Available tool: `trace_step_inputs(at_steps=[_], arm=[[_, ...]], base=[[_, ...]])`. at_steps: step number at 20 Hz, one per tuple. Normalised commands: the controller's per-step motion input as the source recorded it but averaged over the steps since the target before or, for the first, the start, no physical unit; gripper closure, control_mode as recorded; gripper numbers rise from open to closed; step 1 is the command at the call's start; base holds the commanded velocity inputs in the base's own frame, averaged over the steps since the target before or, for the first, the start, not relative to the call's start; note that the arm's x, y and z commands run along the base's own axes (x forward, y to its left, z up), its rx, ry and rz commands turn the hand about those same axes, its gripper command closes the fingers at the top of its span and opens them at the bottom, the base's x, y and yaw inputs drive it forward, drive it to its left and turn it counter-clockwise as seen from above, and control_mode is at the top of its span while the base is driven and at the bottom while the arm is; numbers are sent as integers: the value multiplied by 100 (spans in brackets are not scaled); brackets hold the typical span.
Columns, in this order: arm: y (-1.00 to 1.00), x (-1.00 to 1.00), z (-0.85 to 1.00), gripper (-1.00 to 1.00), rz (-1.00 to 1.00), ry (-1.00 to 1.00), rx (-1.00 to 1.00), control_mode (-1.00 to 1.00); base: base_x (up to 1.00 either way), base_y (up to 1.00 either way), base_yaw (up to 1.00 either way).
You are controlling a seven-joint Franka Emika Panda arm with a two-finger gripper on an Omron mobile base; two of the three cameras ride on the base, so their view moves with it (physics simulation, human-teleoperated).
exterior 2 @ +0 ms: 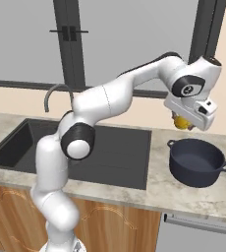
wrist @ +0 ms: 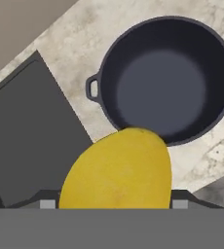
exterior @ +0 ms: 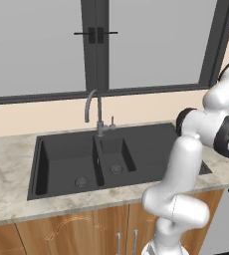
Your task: Dump the lemon from the pot into the sink. Then turn on the water and wash the lemon. Then turn off the water and put the lemon back in the pot.
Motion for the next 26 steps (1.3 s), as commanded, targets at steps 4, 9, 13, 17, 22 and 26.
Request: trace_step_inputs(at_steps=[4,9,13,17,22,26], arm=[[100,-51,31,100,3,-4,-1,-100],[100,-52,20,100,21,0,-13,-100],[100,-30,16,100,28,0,-19,-100],[100,-3,0,100,16,0,-17,-100],[100,5,6,100,0,-1,-3,-100],[100,2,1,100,0,0,0,-100]], base=[[0,0,0],[0,0,0],[0,0,0],[0,0,0],[0,0,0],[0,0,0]])
